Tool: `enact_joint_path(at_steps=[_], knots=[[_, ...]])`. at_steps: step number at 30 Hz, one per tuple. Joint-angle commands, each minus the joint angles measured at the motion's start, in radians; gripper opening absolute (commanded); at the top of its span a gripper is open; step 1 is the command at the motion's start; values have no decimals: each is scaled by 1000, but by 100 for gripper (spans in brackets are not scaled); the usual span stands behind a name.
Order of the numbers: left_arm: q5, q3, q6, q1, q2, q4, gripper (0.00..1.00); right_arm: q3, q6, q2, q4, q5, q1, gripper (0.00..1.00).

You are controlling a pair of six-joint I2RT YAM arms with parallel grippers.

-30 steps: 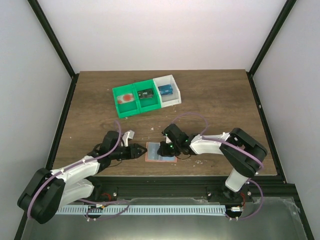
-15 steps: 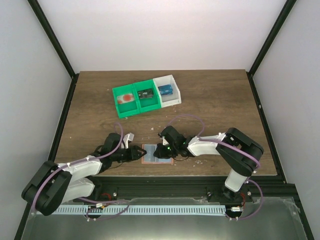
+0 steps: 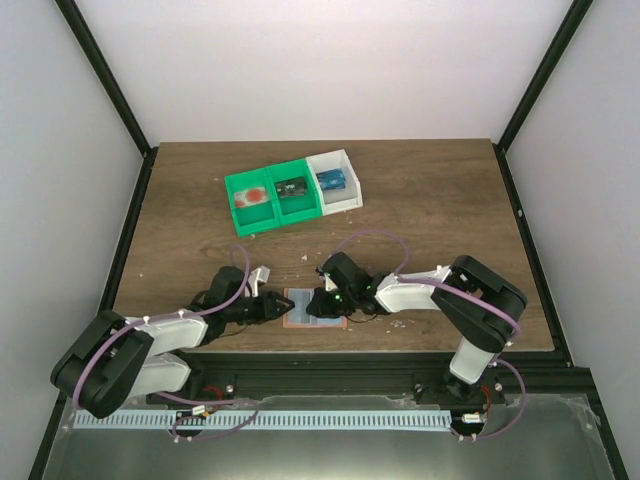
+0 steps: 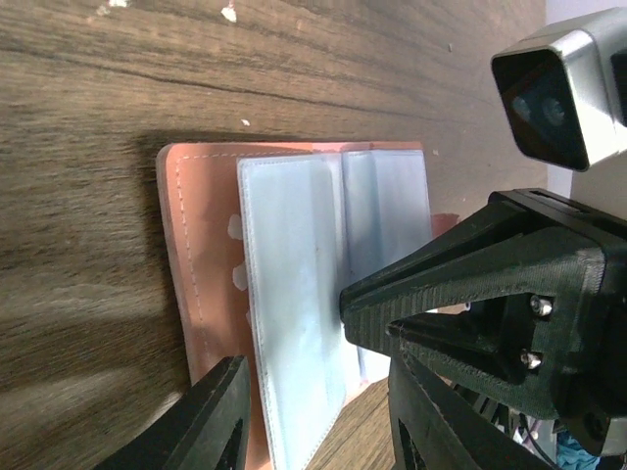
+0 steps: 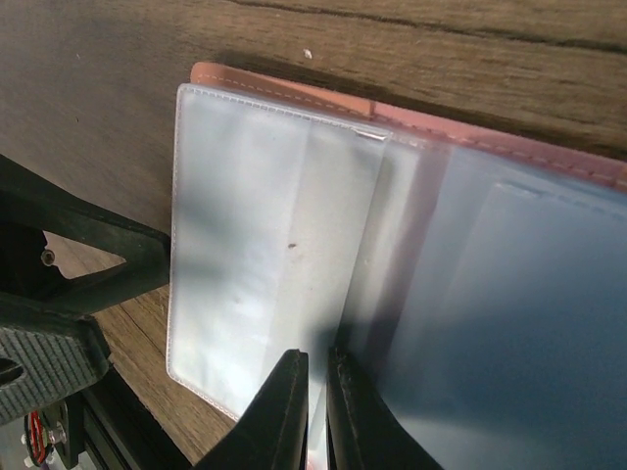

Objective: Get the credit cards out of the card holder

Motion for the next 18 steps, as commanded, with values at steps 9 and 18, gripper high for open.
enact_joint_path(at_steps=[9, 18], knots=[[28, -4, 5, -2, 29, 57, 37, -24, 8, 17, -18, -14, 17, 8], [66, -8, -21, -2, 38, 103, 33, -25, 11, 15, -19, -11, 18, 8]])
